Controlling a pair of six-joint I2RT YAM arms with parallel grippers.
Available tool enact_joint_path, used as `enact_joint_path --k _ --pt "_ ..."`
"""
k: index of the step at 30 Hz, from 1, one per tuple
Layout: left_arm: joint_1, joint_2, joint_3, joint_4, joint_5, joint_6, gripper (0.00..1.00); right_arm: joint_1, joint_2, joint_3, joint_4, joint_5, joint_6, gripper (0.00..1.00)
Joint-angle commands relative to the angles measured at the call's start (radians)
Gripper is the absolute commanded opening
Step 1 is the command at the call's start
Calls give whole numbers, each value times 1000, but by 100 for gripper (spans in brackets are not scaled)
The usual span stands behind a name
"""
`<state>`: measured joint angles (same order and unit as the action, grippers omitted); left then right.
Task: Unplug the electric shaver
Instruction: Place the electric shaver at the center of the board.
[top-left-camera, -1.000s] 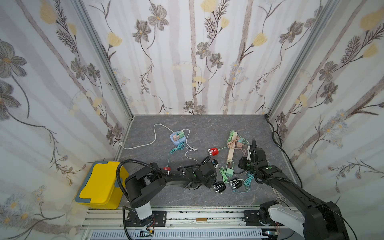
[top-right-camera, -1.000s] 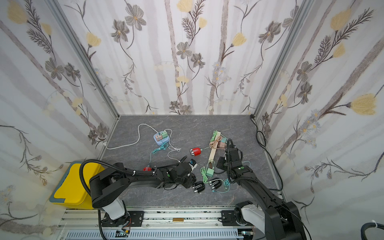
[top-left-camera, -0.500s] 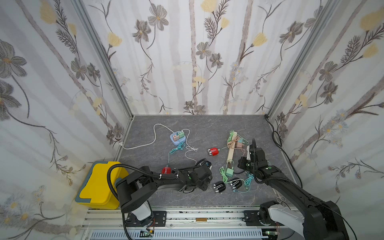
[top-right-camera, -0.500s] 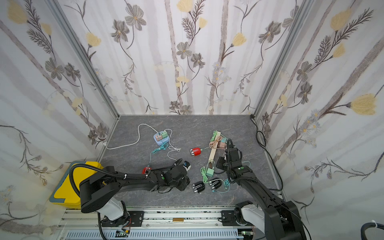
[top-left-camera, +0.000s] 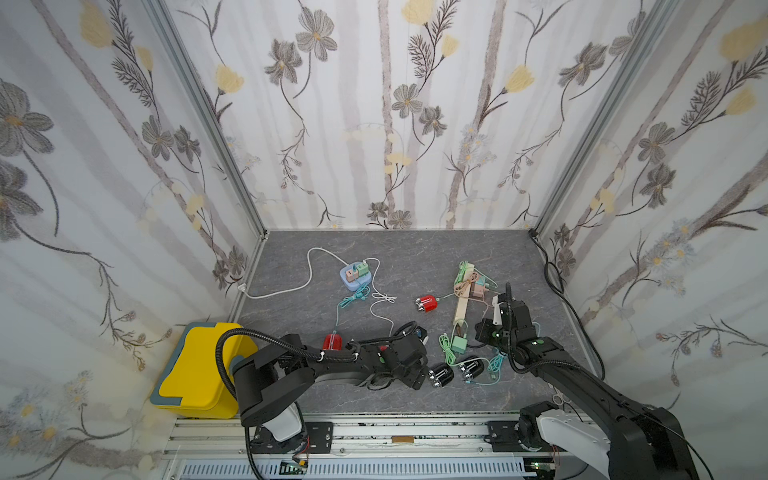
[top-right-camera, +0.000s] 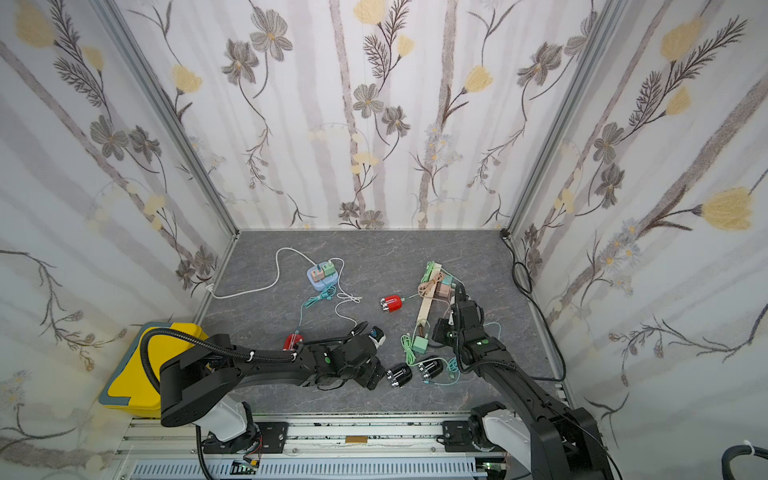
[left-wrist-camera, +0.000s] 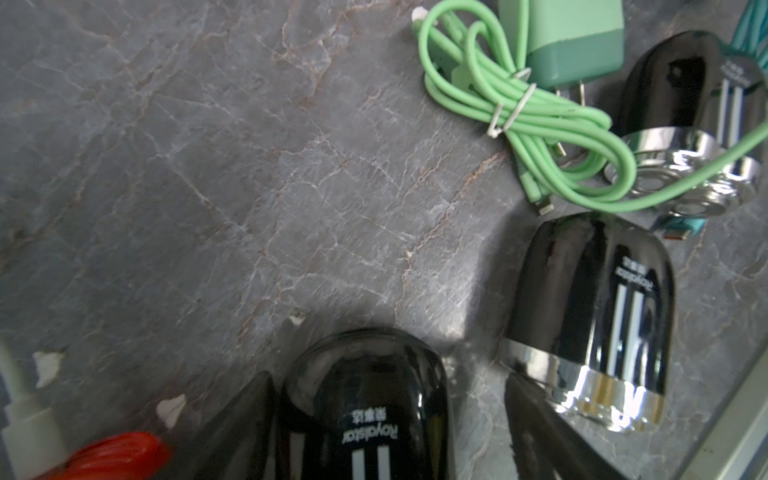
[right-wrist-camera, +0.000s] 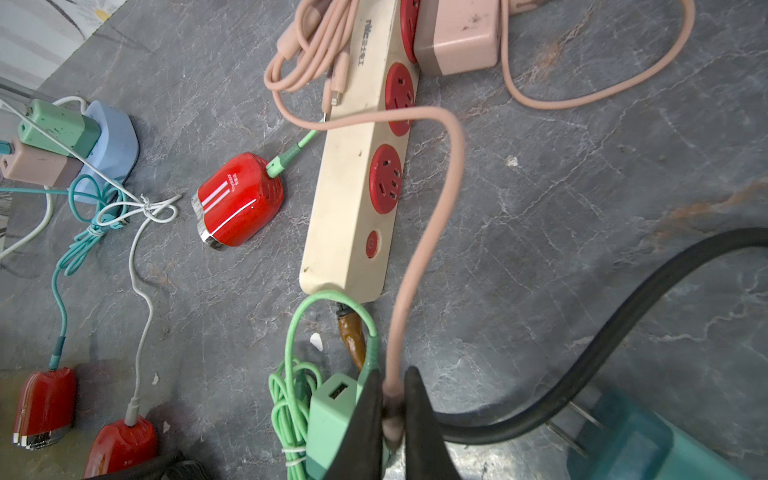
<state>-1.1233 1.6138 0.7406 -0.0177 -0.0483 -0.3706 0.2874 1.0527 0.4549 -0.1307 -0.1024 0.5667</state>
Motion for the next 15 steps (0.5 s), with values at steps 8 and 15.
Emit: enact_joint_path --k 8,15 --pt "83 -74 36 -45 44 -64 100 -28 8 -120 139 -48 79 12" --pt "171 -65 120 36 100 -51 100 -134 -49 -176 129 -7 127 13"
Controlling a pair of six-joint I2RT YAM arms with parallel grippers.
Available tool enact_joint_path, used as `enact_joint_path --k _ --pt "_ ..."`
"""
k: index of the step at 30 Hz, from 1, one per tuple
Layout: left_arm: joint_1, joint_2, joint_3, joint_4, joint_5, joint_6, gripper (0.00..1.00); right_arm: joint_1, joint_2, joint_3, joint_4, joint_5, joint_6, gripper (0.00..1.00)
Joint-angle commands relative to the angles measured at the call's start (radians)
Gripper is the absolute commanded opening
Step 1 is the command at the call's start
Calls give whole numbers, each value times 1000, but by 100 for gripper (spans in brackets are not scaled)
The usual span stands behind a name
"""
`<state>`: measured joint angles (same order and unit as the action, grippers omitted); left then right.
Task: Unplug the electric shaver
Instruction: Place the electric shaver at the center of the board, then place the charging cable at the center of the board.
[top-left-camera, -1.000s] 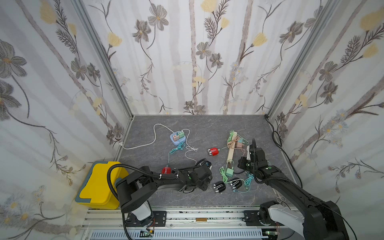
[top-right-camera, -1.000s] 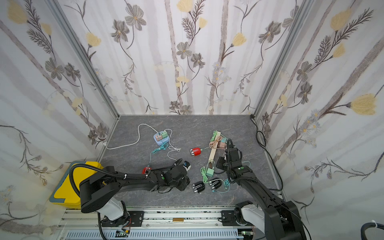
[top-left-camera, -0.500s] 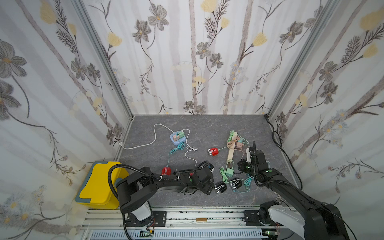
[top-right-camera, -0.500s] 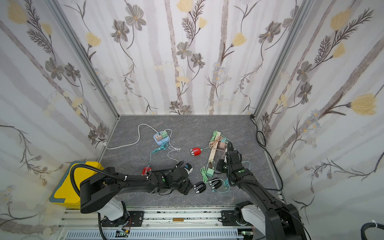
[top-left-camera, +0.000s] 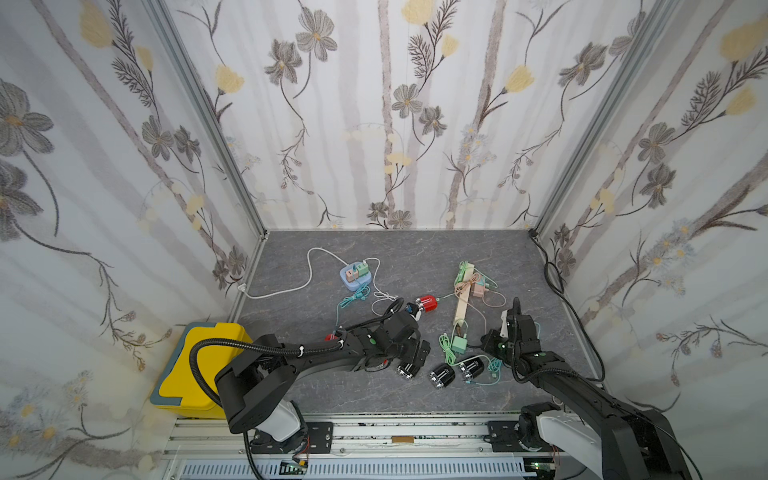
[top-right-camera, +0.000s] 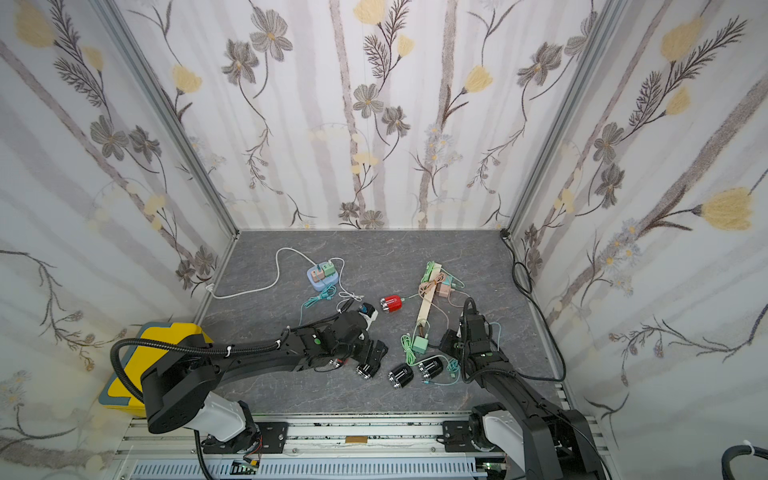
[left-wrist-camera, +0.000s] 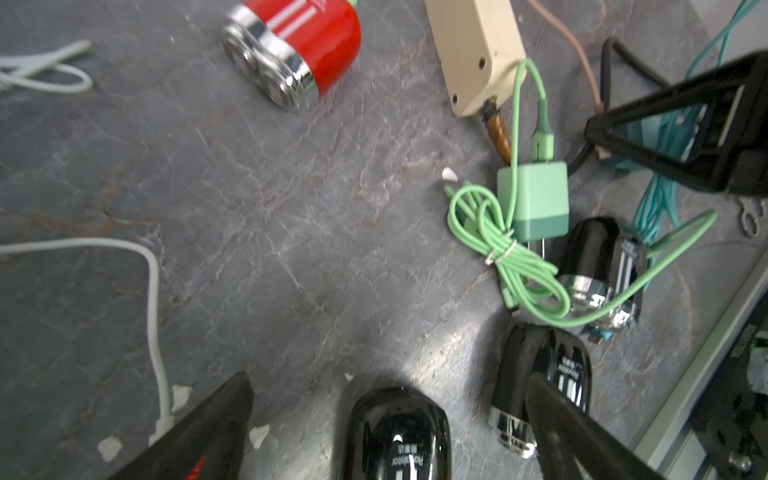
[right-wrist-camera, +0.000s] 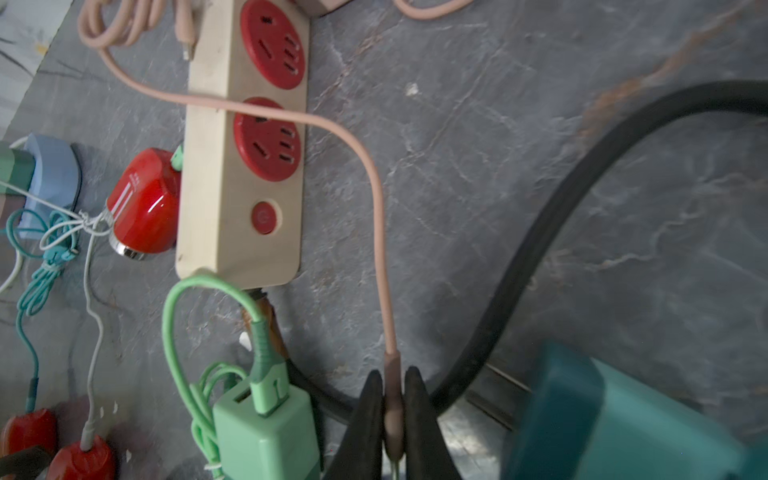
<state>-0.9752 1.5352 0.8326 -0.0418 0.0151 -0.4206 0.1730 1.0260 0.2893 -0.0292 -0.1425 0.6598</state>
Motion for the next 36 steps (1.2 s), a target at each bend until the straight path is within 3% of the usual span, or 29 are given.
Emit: enact_joint_path --k 1,4,7,9,15,22,26,28,36 --pt "31 28 47 71 39 1 100 -29 -39 -16 25 41 37 14" --pt "39 87 123 83 28 32 99 -48 -85 -31 30 39 44 18" --pt "41 157 200 90 17 35 98 -71 -127 -38 3 67 64 16" --pt "48 198 246 97 15 23 97 -93 -196 -59 -16 121 90 13" --pt "82 314 356 127 31 -32 93 -169 -359 -69 -106 185 103 19" --pt "91 468 565 78 93 -1 87 -214 -415 -69 -121 164 100 30" --pt "94 546 668 31 80 8 86 -224 -429 -55 -119 172 91 52" --pt "94 586 727 0 76 16 86 -227 -427 -50 -102 155 83 57" --pt "98 739 950 -106 68 -14 86 -229 -367 -42 -37 40 60 62"
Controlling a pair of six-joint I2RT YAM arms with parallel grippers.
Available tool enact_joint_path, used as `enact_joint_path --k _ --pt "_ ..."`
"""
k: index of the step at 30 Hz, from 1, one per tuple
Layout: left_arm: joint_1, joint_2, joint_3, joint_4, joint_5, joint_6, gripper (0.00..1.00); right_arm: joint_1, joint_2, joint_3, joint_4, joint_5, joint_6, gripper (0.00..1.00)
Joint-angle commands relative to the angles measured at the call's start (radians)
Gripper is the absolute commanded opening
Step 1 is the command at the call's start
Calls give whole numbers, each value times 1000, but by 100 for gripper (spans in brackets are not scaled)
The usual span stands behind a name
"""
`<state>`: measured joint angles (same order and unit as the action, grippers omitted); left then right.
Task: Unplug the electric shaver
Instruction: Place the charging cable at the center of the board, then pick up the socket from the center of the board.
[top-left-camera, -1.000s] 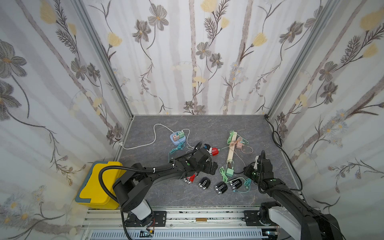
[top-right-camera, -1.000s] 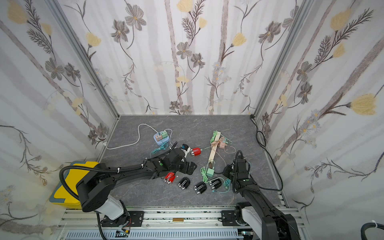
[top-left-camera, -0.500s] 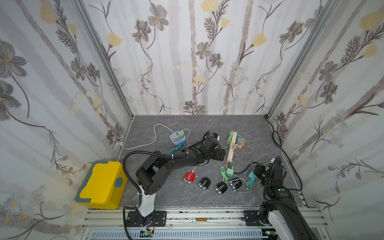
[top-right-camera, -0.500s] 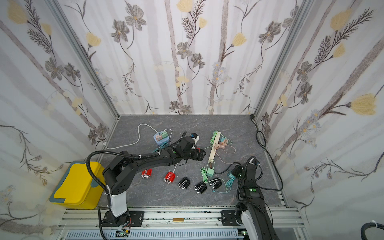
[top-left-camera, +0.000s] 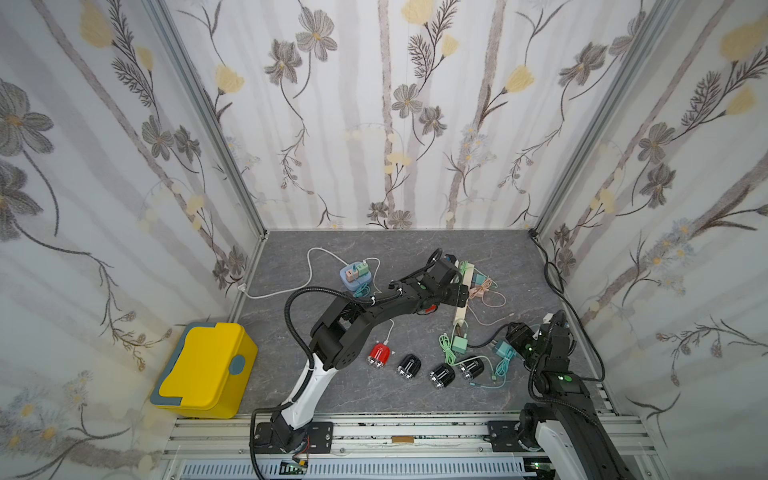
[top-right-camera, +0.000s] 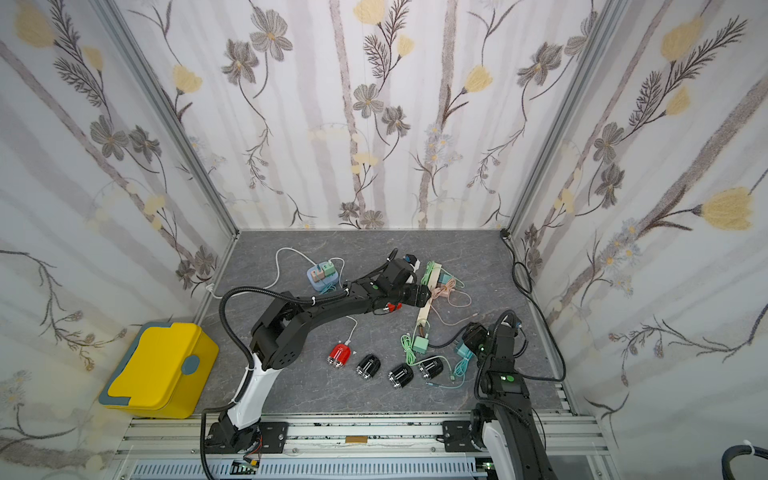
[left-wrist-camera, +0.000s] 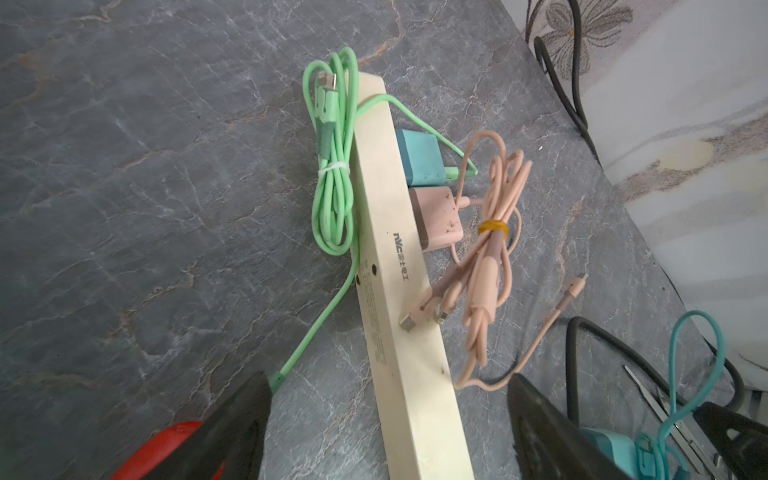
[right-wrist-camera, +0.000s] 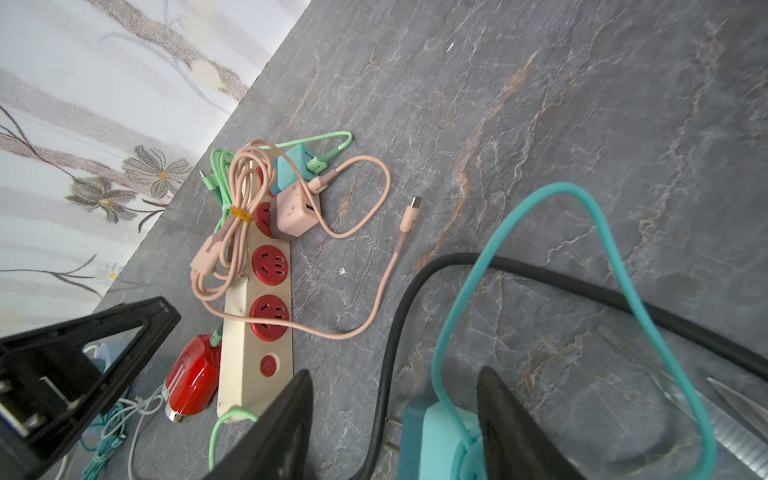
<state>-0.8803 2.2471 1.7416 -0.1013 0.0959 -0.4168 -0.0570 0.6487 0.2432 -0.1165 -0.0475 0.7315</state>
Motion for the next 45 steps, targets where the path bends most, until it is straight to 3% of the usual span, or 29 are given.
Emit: enact_joint_path --k 1,13,17,21,29,32,35,39,45 --pt "4 46 66 -56 -16 -28 86 0 15 4 57 -64 -14 62" --pt "5 238 349 -188 -26 -60 86 2 35 16 72 -105 -40 63" --pt "-8 282 427 -223 24 -10 86 2 50 11 89 -119 -38 63" --pt "-33 286 431 -219 119 83 87 2 59 6 102 -125 -38 64" --pt "-49 219 383 -272 97 186 96 2 48 -8 102 -133 -45 64" --pt "-32 157 317 -245 87 179 96 2 45 -15 108 -136 -47 64" --pt "-8 114 276 -233 46 144 96 2 57 -19 128 -159 -47 55" --pt "17 130 308 -263 29 99 94 0 113 17 184 -213 -47 47" --pt "16 211 422 -310 22 59 91 0 269 121 232 -288 -43 45"
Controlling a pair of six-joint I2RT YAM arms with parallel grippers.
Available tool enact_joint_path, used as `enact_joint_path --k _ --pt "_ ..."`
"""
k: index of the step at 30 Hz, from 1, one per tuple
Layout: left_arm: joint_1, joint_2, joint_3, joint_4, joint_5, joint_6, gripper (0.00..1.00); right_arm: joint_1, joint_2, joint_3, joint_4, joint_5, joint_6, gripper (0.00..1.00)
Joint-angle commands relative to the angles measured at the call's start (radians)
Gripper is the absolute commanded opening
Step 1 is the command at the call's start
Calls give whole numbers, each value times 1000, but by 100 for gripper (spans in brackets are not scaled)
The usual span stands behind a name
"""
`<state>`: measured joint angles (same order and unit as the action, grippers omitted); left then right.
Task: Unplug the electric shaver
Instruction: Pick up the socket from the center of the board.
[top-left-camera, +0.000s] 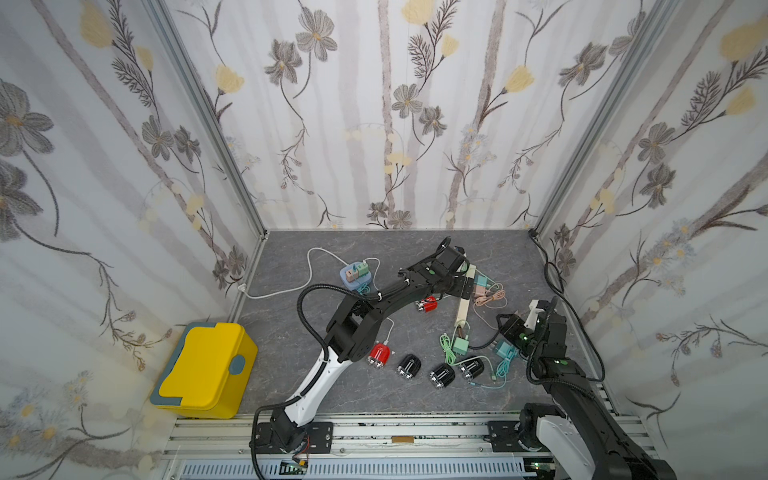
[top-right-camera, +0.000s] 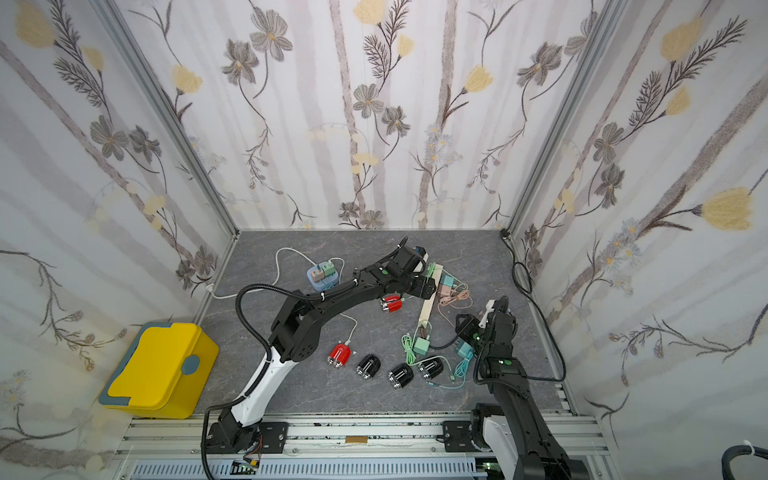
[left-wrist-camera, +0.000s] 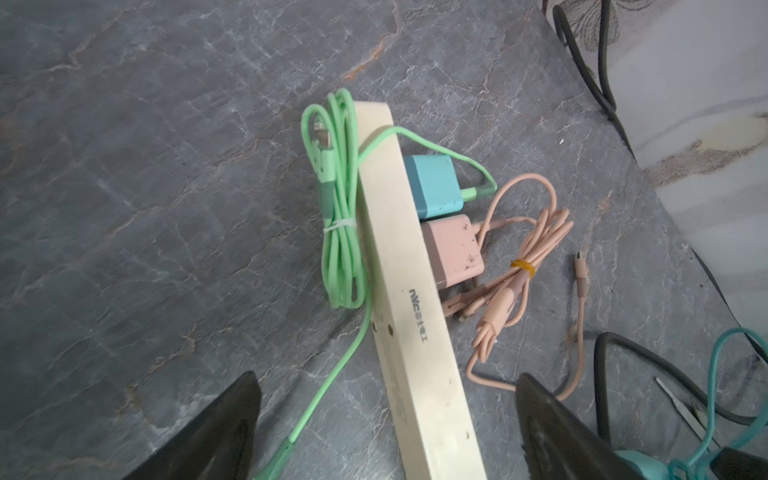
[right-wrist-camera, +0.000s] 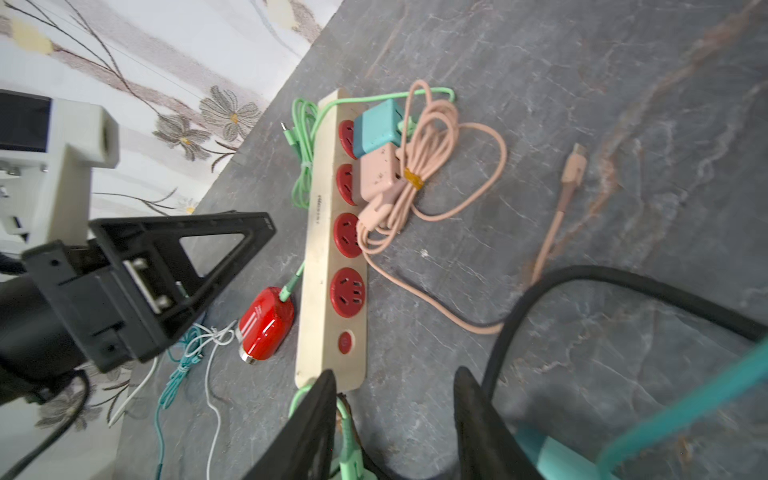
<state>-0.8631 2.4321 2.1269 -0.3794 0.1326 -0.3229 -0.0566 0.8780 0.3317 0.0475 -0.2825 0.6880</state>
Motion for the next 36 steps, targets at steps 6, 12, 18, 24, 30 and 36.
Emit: enact_joint_path --k 6,12,18,24,30,36 --pt "-21 79 92 -37 -69 -45 86 0 96 45 114 -81 12 44" --pt "-44 169 216 -115 -127 -31 84 0 81 41 104 -86 10 45" --pt "-62 218 281 -168 -208 -1 81 0 74 45 94 -84 8 45" --pt "-68 254 338 -249 -315 27 75 0 73 36 97 -85 12 45" --pt "-61 255 338 -245 -290 37 69 0 64 27 96 -87 15 45" --pt "-60 266 344 -233 -238 77 56 0 55 20 86 -83 15 46"
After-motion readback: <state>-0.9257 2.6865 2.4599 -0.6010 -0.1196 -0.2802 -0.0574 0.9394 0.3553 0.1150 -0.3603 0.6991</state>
